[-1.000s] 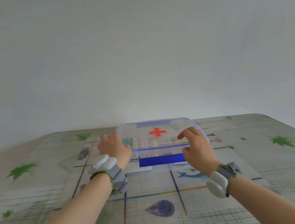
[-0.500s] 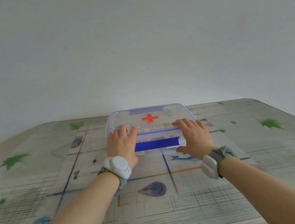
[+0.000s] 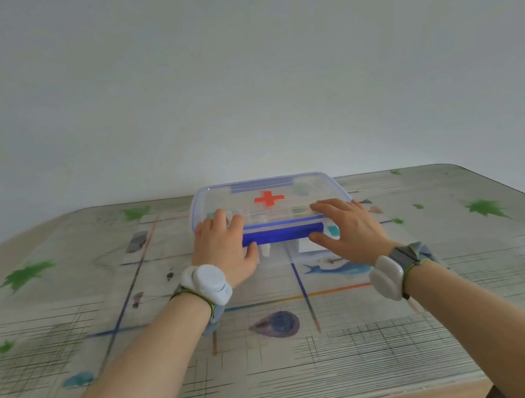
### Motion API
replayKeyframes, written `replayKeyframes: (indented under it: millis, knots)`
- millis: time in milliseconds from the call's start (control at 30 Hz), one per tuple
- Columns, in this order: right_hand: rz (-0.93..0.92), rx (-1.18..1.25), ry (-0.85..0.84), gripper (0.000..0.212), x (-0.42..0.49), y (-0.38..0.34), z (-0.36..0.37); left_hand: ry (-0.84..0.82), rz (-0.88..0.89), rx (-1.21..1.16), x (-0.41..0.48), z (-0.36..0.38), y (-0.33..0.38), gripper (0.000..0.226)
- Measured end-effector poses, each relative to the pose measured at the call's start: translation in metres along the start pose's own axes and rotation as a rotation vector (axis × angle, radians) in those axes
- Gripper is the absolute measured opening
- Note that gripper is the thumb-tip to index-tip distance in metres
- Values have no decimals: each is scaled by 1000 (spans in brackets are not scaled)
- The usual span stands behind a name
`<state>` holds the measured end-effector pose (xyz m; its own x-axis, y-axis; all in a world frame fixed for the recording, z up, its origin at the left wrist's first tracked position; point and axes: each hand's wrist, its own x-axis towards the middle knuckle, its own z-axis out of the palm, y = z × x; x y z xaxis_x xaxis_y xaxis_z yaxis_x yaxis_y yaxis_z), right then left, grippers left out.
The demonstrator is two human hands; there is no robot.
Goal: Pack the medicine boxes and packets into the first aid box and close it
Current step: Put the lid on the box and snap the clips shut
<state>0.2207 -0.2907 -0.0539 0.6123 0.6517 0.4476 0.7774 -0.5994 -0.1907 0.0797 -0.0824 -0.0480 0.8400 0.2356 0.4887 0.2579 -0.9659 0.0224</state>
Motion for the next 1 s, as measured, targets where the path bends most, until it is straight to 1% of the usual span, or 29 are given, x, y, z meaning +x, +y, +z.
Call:
replayKeyframes:
  millis: [167, 333, 633, 800, 933, 967, 1000]
  knots:
    - [-5, 39, 51, 49, 0, -3, -1, 2, 4, 2, 2, 0, -2, 41]
    - [47, 84, 129, 46, -2, -5, 1, 17, -8, 57, 3, 0, -2, 39]
    - [66, 138, 112, 43, 9, -4, -3, 15, 1, 43, 14, -6, -6, 35]
    - [90, 175, 109, 42, 11, -3, -6, 20, -13, -21, 15, -7, -6, 35]
    - [86, 149, 99, 41, 9, -5, -7, 36, -14, -24, 14, -6, -6, 35]
    - [91, 162, 81, 39, 8, -5, -8, 39, -15, -27, 14, -6, -7, 35]
    - [139, 233, 60, 37, 10, -5, -11, 45, -18, -35, 13, -5, -7, 35]
